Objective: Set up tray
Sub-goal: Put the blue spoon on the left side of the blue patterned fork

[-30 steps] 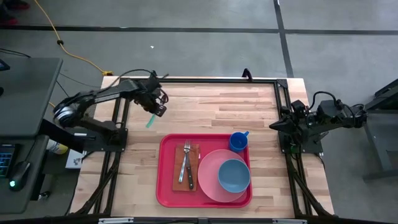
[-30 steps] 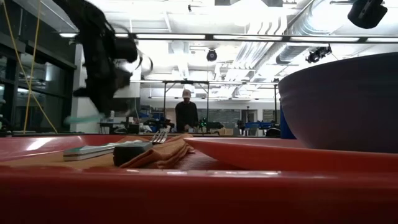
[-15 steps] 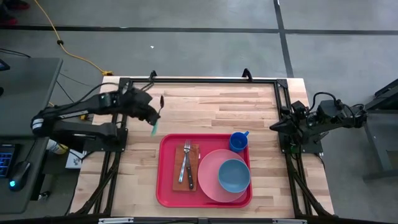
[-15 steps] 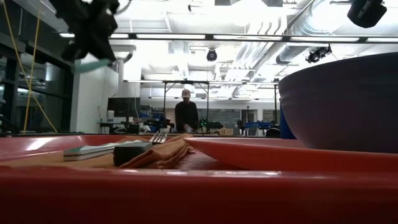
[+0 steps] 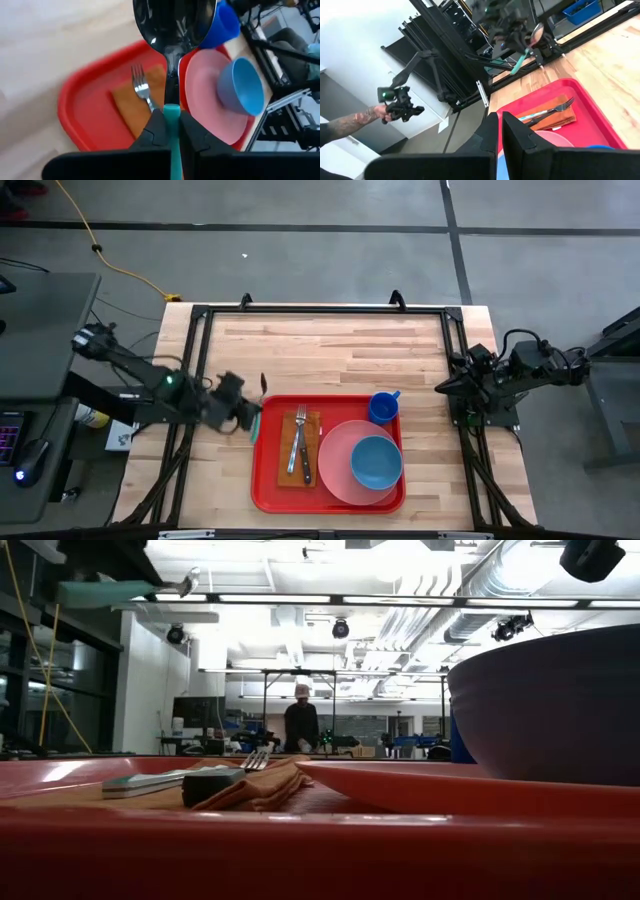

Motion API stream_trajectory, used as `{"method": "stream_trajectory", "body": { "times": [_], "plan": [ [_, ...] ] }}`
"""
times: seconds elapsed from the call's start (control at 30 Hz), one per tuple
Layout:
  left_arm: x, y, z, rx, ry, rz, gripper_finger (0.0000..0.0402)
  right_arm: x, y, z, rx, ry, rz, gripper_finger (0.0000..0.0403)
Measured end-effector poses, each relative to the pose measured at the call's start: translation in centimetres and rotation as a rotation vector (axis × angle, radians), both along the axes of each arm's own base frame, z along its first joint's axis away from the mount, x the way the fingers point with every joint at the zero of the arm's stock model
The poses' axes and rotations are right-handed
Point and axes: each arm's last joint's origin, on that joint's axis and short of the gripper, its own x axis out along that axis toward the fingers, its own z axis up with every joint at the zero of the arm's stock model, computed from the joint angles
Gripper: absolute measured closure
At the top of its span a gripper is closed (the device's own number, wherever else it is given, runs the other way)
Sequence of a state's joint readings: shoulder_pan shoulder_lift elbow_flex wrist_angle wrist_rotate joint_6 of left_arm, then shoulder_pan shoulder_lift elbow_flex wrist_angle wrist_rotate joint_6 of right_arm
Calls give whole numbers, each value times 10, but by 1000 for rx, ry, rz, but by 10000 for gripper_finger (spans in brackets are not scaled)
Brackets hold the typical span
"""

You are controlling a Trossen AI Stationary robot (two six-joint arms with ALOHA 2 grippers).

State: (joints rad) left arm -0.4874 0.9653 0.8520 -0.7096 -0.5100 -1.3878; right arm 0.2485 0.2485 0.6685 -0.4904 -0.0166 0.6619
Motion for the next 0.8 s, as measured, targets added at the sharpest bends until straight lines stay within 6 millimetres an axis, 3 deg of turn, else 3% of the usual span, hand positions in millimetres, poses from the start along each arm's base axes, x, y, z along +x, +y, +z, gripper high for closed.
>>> {"method": "stream_trajectory", "body": {
  "times": [0.27,0.4,0.67,0.8],
  "plan": [
    [25,-52,-42,-99,82,73,367,0,0,0,-13,-4,3,402],
    [43,-67,-52,-117,118,73,367,0,0,0,-15,-4,4,402],
    [85,-67,-48,-82,207,154,367,0,0,0,-15,-4,3,402],
    [102,-62,-50,-64,333,185,367,0,0,0,-14,-5,13,402]
  ]
}}
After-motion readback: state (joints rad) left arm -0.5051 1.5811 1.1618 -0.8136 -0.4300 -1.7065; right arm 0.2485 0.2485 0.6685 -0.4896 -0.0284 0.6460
